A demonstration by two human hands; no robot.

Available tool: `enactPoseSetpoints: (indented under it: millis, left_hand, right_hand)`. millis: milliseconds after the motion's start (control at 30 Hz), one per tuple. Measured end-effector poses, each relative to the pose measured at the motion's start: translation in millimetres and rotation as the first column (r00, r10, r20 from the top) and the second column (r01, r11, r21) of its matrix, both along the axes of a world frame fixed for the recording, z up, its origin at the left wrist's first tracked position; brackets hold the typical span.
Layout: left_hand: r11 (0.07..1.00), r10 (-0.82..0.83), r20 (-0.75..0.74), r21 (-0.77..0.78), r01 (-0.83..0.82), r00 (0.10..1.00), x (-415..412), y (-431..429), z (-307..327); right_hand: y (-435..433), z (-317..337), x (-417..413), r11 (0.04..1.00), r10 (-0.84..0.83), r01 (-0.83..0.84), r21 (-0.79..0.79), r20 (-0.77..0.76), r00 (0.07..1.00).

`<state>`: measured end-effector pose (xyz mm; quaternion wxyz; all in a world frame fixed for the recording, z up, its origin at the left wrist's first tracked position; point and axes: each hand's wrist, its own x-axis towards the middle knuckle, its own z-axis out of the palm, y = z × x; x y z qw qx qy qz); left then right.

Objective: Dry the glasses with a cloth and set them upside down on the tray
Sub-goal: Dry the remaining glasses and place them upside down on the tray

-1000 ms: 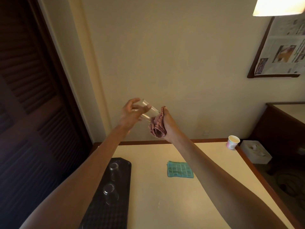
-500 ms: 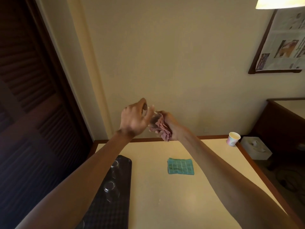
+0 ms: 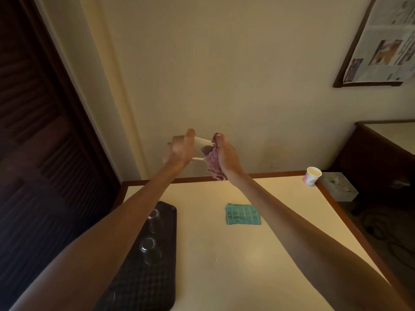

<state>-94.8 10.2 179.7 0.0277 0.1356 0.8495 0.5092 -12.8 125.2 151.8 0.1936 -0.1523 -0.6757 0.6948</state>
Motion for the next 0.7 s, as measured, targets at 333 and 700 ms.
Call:
enactPoseSetpoints:
  millis: [333,700]
  left_hand:
    - [0.94,-0.341,-0.781,-0.299,0.166,0.523,-6.7,-20.7,-36.4]
    - [0.912,-0.367,-0.384,-0.326,0.248,0.847,30.2,42.6,-108.0]
  right_hand:
    - [12.2,-18.5,-7.4,0.953,0.205,-0.092,-0.288,0.395,0.896]
    - [73.1,-105.9,64.3,0.984,-0.176,0.136,0.113,0.591,0.787]
